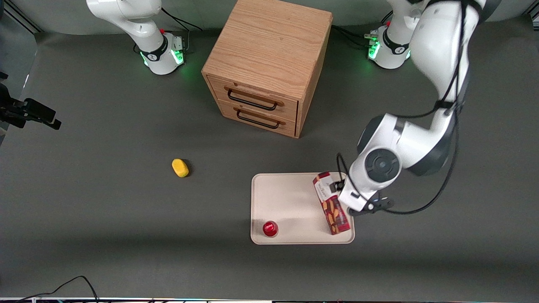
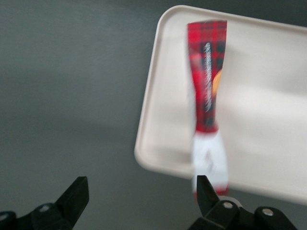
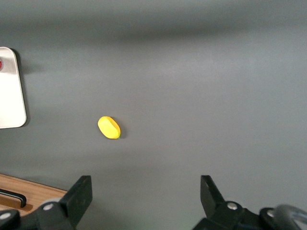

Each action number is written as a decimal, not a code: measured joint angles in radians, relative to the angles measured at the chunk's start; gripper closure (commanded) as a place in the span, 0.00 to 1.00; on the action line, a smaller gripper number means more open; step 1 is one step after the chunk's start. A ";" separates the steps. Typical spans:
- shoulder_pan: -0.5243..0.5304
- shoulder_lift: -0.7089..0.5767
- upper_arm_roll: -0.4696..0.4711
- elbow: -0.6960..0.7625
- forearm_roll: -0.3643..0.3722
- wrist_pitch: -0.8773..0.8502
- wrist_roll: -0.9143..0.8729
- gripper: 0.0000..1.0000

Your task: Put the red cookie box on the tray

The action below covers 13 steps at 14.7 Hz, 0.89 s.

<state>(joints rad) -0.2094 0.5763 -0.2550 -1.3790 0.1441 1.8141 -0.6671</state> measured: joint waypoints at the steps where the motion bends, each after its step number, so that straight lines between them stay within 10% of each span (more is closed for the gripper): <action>1: 0.017 -0.072 0.001 -0.041 -0.022 -0.026 0.055 0.00; 13: 0.104 -0.652 0.352 -0.744 -0.091 0.218 0.687 0.00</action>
<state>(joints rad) -0.1049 -0.0760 0.0968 -2.1230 0.0532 2.0318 0.0199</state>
